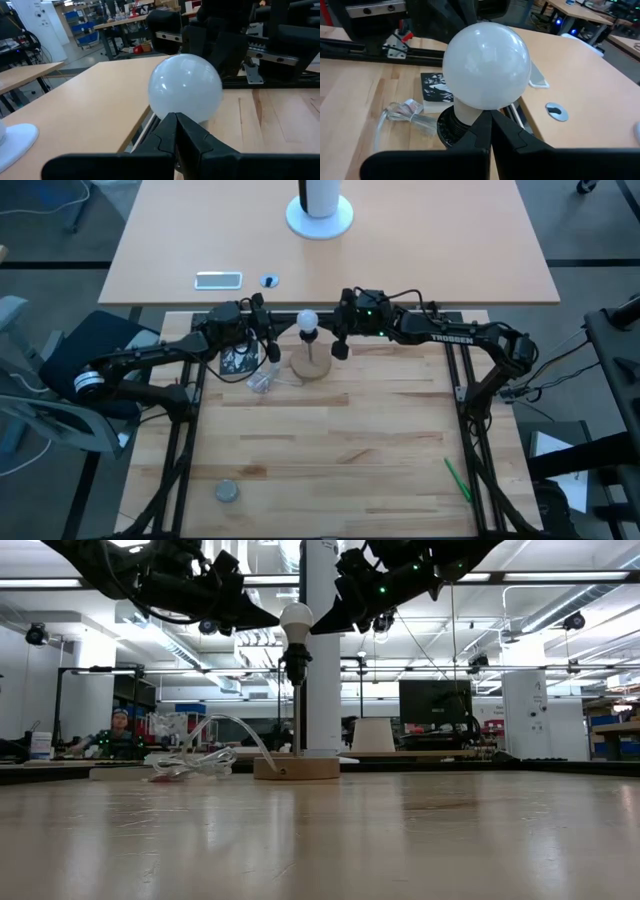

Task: Screw lightbulb
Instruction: Remove the lightbulb from the lamp

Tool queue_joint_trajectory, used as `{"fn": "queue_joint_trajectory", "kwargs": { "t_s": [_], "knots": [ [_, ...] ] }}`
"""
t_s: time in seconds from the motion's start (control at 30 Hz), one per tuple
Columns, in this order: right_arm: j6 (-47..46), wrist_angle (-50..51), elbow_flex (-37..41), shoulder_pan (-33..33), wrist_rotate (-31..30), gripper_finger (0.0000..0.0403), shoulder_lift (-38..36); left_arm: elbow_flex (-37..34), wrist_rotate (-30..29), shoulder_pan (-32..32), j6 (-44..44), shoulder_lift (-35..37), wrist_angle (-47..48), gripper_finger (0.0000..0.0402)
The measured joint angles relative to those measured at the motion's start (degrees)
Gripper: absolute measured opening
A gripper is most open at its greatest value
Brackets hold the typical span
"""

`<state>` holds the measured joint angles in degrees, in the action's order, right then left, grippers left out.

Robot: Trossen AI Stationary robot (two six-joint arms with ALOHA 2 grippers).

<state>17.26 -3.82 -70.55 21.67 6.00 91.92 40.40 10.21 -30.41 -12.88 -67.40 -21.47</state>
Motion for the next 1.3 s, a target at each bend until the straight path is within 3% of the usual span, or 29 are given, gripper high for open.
{"fn": "queue_joint_trajectory", "kwargs": {
  "t_s": [0.43, 0.7, 0.8, 0.97, 1.3],
  "knots": [
    [-0.15, -0.96, 0.14, 0.00, -1.73, 0.0000, 0.17, -0.02, 1.88, 0.13, 1.15, 0.13, 1.81, 0.0000],
    [-0.10, 2.22, 0.16, -0.02, -1.66, 0.0000, -1.56, -0.02, -8.40, -0.11, -4.09, 1.92, 3.09, 0.0000],
    [0.00, 2.42, 0.16, -0.04, -1.27, 0.0000, -1.68, -0.02, -8.40, -0.13, -5.60, 0.95, 0.03, 0.0000],
    [-0.30, 2.24, 0.16, -0.10, 4.64, 0.0000, -1.77, -0.04, -7.91, -0.14, -6.61, -1.06, -4.24, 0.0000],
    [-0.83, -0.94, 0.16, -0.20, 4.70, 0.0000, -1.76, -0.04, -4.16, -0.07, -7.48, -1.57, -5.69, 0.0000]
  ]
}}
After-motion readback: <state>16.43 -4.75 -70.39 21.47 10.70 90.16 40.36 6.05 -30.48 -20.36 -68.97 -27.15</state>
